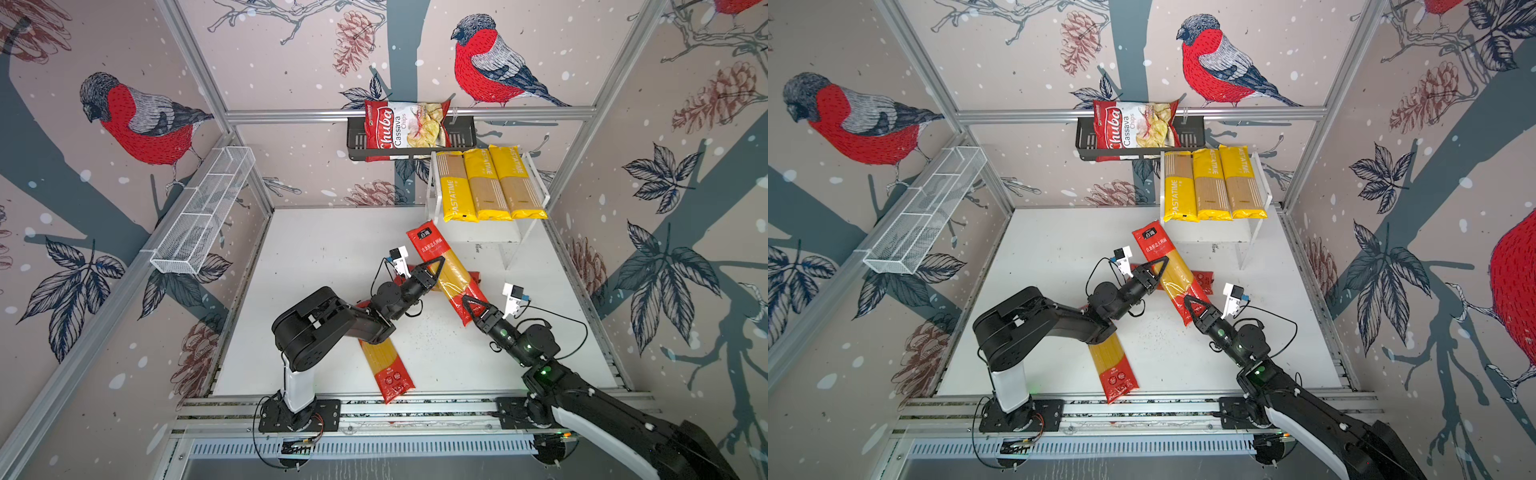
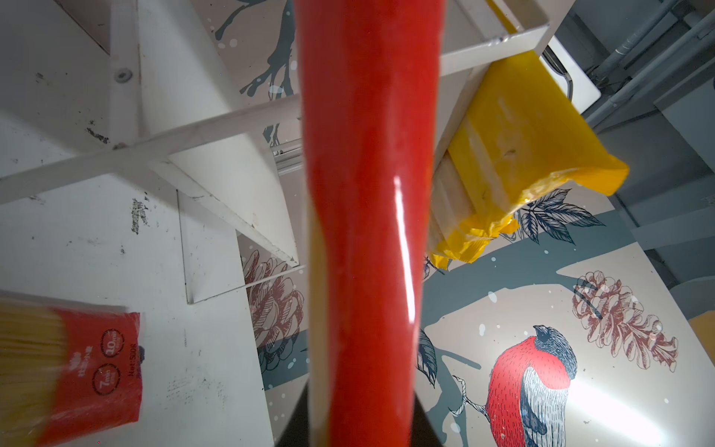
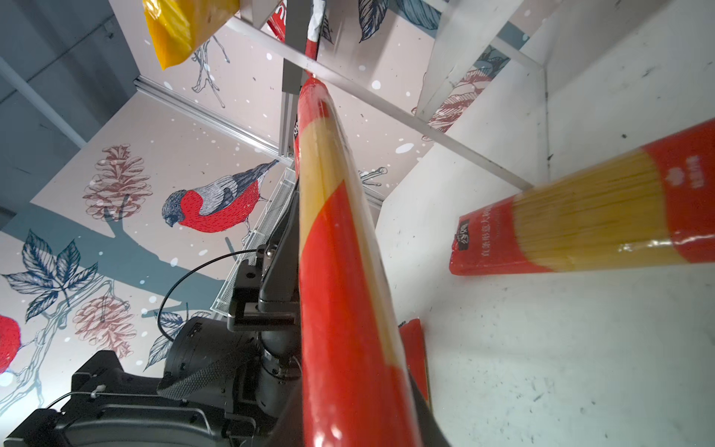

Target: Place and organize the pasta boxes and bags onto the shelf

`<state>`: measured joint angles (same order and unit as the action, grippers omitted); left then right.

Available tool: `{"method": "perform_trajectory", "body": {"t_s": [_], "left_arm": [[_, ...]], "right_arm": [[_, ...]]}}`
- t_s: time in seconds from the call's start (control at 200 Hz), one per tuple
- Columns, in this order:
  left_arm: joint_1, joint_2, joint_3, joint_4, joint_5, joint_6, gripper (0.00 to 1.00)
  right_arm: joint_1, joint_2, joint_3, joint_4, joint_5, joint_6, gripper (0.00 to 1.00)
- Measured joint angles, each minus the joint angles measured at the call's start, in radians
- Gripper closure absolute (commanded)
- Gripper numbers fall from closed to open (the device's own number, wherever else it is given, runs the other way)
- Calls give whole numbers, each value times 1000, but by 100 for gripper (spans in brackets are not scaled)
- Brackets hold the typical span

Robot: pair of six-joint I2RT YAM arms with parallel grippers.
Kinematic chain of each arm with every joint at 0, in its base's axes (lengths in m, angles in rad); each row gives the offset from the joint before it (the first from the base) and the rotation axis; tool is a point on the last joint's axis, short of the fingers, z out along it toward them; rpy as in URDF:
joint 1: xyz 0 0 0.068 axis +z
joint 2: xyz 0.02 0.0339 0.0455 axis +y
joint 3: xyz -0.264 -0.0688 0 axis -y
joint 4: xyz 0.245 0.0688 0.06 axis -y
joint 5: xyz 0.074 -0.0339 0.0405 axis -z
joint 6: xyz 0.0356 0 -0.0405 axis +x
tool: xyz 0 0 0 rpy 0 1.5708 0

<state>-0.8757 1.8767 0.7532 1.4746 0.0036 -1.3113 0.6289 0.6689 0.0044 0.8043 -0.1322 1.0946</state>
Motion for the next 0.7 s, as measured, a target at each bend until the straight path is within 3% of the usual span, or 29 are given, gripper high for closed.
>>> {"method": "perform_trajectory", "body": {"t_s": [0.7], "left_arm": [[-38,162,277,-124,36,11,98]], "right_arm": [[-93,-190,0,-215,110,7,82]]}}
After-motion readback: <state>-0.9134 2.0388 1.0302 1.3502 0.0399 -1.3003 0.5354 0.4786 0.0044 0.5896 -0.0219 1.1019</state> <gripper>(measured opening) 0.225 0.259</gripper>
